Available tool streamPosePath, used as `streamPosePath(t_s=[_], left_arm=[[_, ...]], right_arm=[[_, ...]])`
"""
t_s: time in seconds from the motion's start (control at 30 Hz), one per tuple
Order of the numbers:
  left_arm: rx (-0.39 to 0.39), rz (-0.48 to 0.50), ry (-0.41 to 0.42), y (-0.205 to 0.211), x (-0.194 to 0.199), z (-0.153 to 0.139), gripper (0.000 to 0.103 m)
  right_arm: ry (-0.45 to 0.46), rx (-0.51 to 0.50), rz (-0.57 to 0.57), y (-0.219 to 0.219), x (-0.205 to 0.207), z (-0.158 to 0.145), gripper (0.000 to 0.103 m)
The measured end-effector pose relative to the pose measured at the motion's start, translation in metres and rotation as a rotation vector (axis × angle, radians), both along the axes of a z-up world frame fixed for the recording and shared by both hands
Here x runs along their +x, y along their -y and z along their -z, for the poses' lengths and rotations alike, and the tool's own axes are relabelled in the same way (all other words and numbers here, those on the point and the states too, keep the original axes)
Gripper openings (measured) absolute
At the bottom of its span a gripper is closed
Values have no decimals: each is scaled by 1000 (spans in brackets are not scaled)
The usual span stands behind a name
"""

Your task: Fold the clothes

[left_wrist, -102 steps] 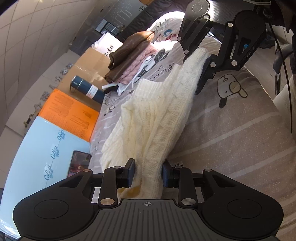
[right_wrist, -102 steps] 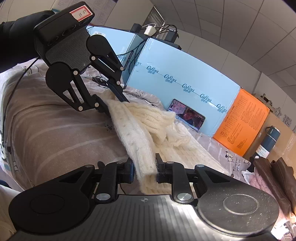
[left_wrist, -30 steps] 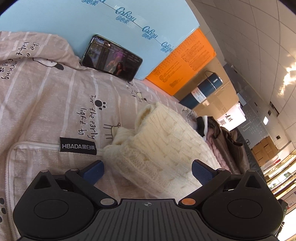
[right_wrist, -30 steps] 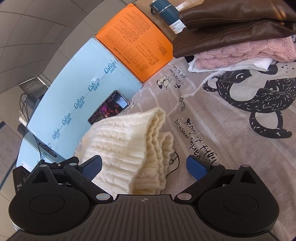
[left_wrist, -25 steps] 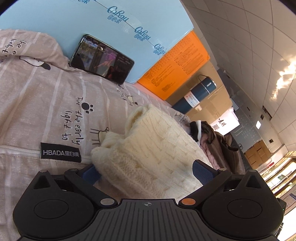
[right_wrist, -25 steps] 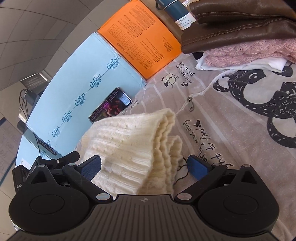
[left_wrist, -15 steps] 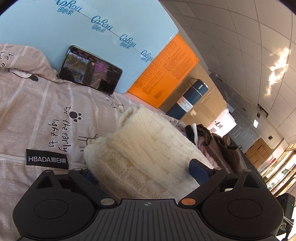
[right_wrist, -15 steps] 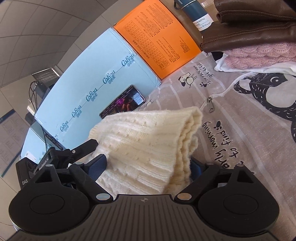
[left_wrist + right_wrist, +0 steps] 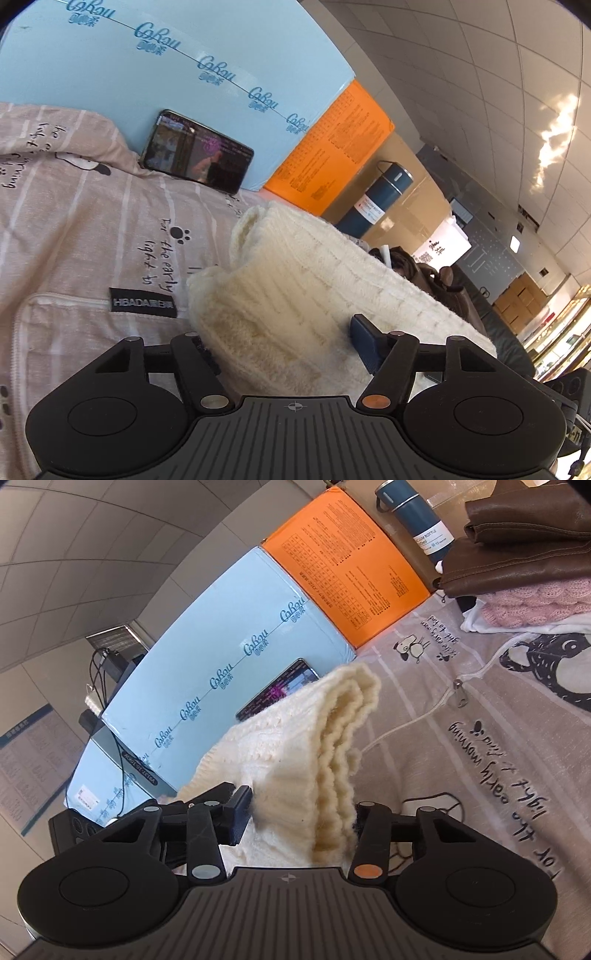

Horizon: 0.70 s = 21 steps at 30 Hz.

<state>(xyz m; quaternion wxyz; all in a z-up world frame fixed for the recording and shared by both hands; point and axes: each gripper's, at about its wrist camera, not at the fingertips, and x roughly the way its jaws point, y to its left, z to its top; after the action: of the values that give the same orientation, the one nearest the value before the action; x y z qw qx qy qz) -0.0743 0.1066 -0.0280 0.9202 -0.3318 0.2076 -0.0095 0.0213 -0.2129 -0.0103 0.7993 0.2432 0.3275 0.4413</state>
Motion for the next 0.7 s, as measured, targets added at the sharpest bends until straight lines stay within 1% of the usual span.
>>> streamPosePath(t_s=[0.1,0.17,0.37,0.47,0.53,0.57,0.63,0.7], left_arm=[[17,-56,16,-17,-26,-7,65],[17,-105,33,-31,-44,-12,64],[12,-273,94,-72,-90,-15,64],[-10,-365,119,-94,-105,-18,64],[-38,-441,155,-113,-119,-25,63],[-38,-479,176,-121,-126,-29,63],[1,-552,212,-135,-139,-41,63],[70,-608,240,-149,-149,-52,63]], right_arm=[[7,-13,-31,-24,-12,-7,36],[7,-14,-64,-45,-21,-12,34],[59,-33,-135,-115,-49,-32,33],[74,-62,-160,-154,-60,-39,33],[100,-59,-186,-178,-65,-45,33],[113,-56,-200,-190,-67,-48,33],[132,-22,-241,-214,-71,-54,33],[164,8,-274,-240,-75,-59,33]])
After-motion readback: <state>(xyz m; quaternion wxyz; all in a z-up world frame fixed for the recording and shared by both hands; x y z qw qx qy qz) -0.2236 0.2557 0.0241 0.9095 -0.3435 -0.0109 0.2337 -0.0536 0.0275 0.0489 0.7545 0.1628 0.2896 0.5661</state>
